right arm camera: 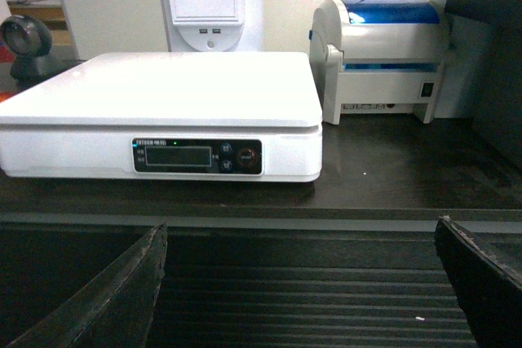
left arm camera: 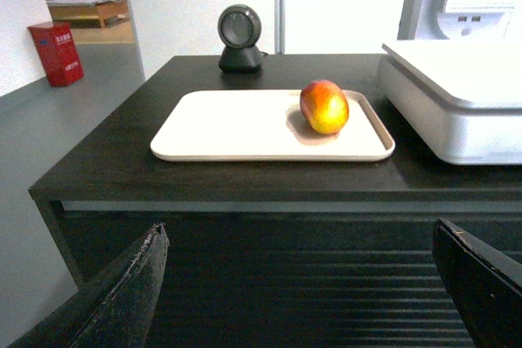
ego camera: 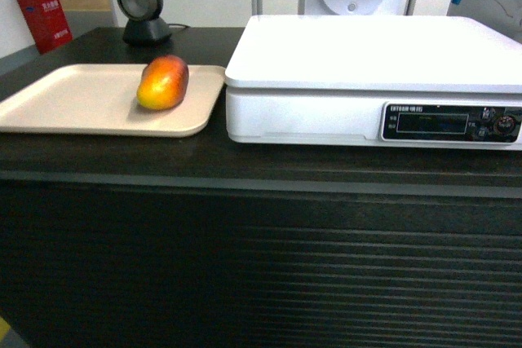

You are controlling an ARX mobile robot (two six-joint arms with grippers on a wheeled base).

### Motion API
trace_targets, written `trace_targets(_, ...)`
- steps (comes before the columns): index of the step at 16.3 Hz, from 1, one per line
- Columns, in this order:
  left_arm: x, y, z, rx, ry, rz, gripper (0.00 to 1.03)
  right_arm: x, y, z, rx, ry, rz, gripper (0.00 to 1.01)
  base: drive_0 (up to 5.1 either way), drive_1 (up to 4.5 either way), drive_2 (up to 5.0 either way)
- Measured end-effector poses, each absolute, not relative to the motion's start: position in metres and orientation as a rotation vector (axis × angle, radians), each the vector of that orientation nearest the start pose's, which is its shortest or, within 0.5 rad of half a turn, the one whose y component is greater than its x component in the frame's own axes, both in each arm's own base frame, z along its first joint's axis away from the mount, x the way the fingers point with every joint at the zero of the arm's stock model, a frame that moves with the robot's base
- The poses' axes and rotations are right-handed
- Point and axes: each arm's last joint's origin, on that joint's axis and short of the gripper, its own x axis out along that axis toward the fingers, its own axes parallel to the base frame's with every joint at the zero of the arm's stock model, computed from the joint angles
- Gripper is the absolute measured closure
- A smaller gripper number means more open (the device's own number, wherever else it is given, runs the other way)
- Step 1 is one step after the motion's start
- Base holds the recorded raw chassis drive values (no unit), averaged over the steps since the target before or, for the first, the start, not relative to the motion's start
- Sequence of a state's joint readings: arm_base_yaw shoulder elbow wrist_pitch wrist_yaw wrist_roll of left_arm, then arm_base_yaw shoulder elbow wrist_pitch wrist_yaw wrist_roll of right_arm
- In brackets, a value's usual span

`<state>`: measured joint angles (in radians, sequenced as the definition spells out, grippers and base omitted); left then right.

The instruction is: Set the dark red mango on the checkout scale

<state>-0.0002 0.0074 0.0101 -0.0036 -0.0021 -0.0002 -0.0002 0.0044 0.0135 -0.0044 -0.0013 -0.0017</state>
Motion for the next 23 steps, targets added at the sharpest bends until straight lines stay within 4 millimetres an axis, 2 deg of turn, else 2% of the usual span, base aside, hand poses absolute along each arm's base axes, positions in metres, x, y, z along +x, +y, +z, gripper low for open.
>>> trace_targets(2,0.0975,0.0000,0.1662,0.000,0.001,0.001,0.05,0.0971,0.0000,0.1675,-0.001,-0.006,0.001,0.03,0.0,3.14,-3.2)
trace_targets(23,0.0975,0.0000,0.1662,0.000,0.000,0.000,0.05,0.0971,0.0000,0.1674,-0.001,-0.005,0.000,0.03,0.0,0.00,0.0)
